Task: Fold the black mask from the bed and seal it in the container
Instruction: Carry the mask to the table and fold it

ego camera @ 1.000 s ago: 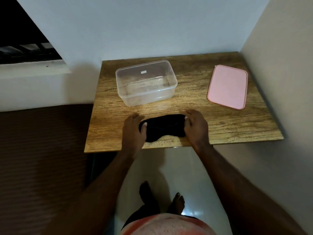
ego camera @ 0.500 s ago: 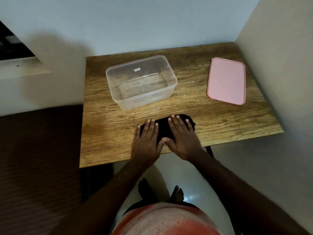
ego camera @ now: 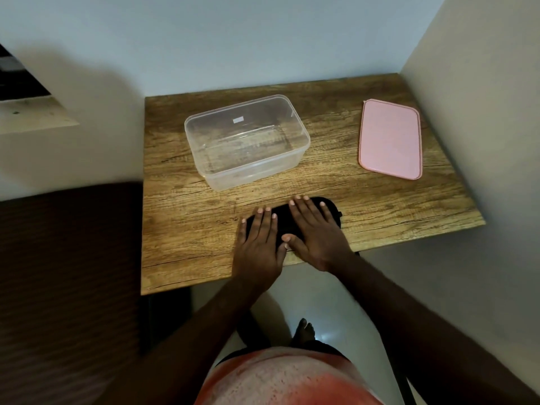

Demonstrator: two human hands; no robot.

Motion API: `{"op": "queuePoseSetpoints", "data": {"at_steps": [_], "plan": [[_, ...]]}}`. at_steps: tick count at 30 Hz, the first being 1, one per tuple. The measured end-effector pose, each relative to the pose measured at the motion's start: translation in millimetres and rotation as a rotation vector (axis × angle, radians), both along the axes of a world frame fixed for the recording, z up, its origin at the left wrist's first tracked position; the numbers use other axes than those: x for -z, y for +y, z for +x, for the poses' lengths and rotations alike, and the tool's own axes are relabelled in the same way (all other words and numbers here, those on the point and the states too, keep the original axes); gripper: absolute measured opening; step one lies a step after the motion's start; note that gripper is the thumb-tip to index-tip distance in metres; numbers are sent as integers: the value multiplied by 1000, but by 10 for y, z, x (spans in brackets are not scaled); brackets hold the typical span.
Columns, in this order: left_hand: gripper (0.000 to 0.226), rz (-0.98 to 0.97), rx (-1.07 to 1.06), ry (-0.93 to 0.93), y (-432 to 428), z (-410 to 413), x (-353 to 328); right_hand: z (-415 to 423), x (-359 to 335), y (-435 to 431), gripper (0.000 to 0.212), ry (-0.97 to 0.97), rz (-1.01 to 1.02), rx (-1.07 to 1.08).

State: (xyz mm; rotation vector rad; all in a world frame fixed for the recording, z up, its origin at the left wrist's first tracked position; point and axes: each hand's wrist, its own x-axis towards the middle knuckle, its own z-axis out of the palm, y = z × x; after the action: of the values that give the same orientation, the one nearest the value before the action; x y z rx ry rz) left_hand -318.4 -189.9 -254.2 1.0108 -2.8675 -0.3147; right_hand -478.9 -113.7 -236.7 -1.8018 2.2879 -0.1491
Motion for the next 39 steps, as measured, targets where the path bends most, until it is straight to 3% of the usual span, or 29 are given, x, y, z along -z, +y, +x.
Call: {"op": "queuePoseSetpoints", "data": {"at_steps": [8, 11, 15, 21, 25, 29, 35, 39], "plan": [[57, 53, -37, 67, -166, 417, -38, -44, 46, -13, 81, 62, 18, 85], [60, 220, -115, 245, -196, 536, -127, -52, 38, -21, 80, 58, 21, 84], [60, 499, -409, 504, -227, 487, -265, -97, 23, -39, 81, 36, 10, 50], [19, 411, -478, 600, -236, 297, -271, 8, -126, -39, 53, -44, -193, -33], [20, 394, -483, 651, -177, 268, -329, 142, -90, 25, 31, -110, -291, -43], [27, 492, -548, 765, -99, 175, -442, 134, -15, -29, 25, -177, -262, -104], [28, 600, -404, 689, -119, 55, -474, 163, -46, -75, 20, -273, -282, -43], [26, 453, -329, 588, -166, -15, -401, 174, -49, -87, 18, -260, -279, -17]]}}
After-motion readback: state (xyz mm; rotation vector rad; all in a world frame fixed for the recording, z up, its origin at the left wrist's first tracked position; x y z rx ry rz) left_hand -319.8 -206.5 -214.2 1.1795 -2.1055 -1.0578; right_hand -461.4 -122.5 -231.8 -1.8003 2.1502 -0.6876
